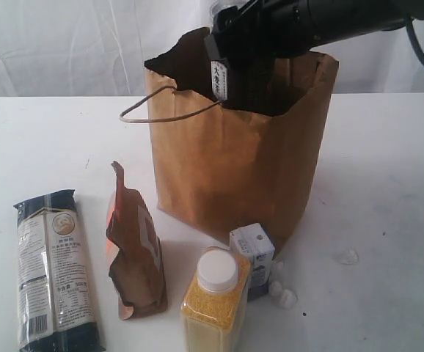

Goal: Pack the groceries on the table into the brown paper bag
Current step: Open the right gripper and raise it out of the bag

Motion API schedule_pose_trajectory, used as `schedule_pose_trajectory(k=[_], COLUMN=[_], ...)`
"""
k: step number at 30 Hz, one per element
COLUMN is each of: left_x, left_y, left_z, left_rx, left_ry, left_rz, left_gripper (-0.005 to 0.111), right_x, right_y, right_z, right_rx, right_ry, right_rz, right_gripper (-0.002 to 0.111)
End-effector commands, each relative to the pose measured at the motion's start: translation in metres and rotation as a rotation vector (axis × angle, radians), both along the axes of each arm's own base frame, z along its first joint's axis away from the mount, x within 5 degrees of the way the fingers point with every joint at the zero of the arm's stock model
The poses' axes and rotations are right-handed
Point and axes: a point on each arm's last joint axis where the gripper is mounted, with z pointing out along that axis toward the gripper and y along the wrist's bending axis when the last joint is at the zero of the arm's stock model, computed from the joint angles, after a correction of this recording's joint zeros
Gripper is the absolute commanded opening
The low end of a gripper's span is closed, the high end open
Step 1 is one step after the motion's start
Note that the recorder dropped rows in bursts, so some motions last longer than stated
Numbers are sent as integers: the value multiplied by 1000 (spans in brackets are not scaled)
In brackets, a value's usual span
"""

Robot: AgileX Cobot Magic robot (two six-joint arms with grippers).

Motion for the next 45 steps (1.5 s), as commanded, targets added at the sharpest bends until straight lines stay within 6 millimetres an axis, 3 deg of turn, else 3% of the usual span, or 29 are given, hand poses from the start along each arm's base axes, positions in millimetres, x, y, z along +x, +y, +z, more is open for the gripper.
schedule_pose_trajectory(k=[1,9,23,28,35,45], left_x=[0,0,0,0,0,0], left_y=[0,0,0,0,0,0], left_z=[-1,-1,-1,-1,-1,-1], left_rx=[-7,-7,-7,-7,-7,-7], left_ry=[3,3,3,3,3,3], left_rz=[1,1,1,1,1,1], left_gripper=[0,0,0,0,0,0], right_x=[3,3,-3,-24,-59,-121], right_y=[0,0,-3,-16,-53,-94], right_z=[5,2,7,25,43,38], right_rx=[24,-13,-9,-35,-39,-94], right_ry=[-39,-34,-16,-50,-82,32], right_rz=[-7,10,8,13,-37,-80], right_gripper=[77,84,84,81,75,75])
